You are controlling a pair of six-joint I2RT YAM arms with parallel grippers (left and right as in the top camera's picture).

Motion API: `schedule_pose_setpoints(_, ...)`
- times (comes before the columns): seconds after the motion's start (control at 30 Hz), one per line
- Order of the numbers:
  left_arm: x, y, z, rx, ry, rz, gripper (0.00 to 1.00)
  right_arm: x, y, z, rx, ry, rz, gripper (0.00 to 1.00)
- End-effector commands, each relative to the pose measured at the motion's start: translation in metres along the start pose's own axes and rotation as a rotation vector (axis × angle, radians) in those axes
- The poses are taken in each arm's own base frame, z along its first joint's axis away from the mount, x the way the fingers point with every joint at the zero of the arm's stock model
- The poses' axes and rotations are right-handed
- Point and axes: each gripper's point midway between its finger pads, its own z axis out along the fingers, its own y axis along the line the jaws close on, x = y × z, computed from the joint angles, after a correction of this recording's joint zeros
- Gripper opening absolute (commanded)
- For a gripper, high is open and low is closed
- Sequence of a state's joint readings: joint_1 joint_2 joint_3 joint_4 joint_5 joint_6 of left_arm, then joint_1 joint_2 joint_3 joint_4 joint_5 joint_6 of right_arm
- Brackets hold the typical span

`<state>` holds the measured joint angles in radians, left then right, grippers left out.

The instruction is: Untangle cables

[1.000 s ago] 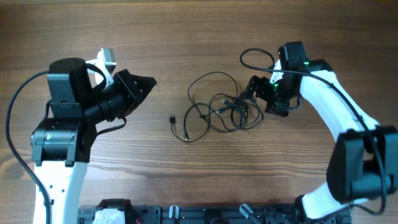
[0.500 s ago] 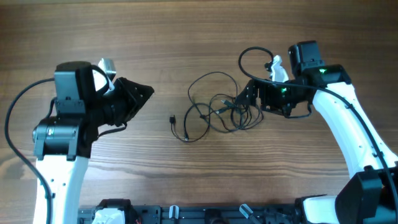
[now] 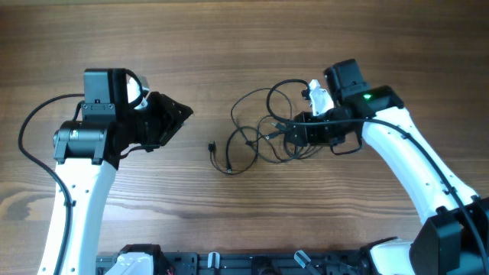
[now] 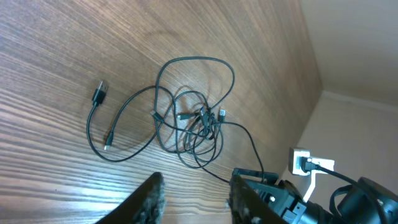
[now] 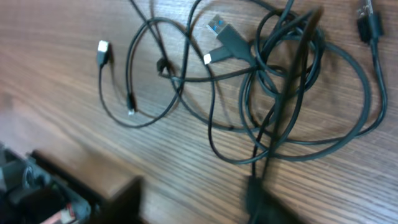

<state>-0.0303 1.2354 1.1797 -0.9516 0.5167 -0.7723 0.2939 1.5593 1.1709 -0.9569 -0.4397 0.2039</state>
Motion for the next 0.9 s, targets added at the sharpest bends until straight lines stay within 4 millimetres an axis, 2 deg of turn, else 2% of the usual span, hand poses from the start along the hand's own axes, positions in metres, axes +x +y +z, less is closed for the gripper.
schedule_pose_setpoints(0.0,-0.005,-0.002,-0.003,-0.004,-0.018,0.004,0.39,-0.006,-0.008,0.0,0.075,-0.043,0.065,0.04)
schedule_pose_setpoints(0.1,-0.002,-0.001,-0.002,-0.009,-0.01,0.006,0.41,-0.008,0.006,-0.002,0.007,-0.045,0.071,0.04)
schedule_pose_setpoints(0.2,0.004,-0.005,0.0,-0.006,0.006,0.025,0.45,-0.016,0.034,-0.016,-0.118,-0.063,0.019,0.04)
schedule_pose_setpoints(0.27,0.011,-0.01,0.004,0.0,0.022,0.051,0.48,-0.025,0.07,-0.043,-0.261,-0.115,-0.091,0.04)
schedule_pose_setpoints(0.37,0.02,-0.016,0.007,0.007,0.043,0.082,0.49,-0.034,0.111,-0.091,-0.387,-0.209,-0.192,0.04)
schedule_pose_setpoints(0.4,0.022,-0.017,0.008,0.008,0.049,0.088,0.5,-0.034,0.124,-0.108,-0.433,-0.237,-0.228,0.04)
schedule_pose_setpoints(0.43,0.026,-0.019,0.009,0.008,0.058,0.098,0.49,-0.029,0.147,-0.137,-0.519,-0.278,-0.295,0.04)
schedule_pose_setpoints(0.57,0.029,-0.021,0.01,0.012,0.064,0.107,0.49,-0.01,0.187,-0.195,-0.689,-0.35,-0.43,0.04)
schedule_pose_setpoints(0.63,0.028,-0.022,0.01,0.017,0.061,0.098,0.49,0.001,0.202,-0.218,-0.764,-0.376,-0.472,0.04)
schedule_pose_setpoints(0.73,0.028,-0.024,0.01,0.027,0.065,0.052,0.51,0.015,0.217,-0.243,-0.843,-0.398,-0.527,0.04)
schedule_pose_setpoints(0.87,0.036,-0.047,0.008,0.138,0.118,0.091,0.51,0.025,0.222,-0.255,-0.87,-0.412,-0.568,0.04)
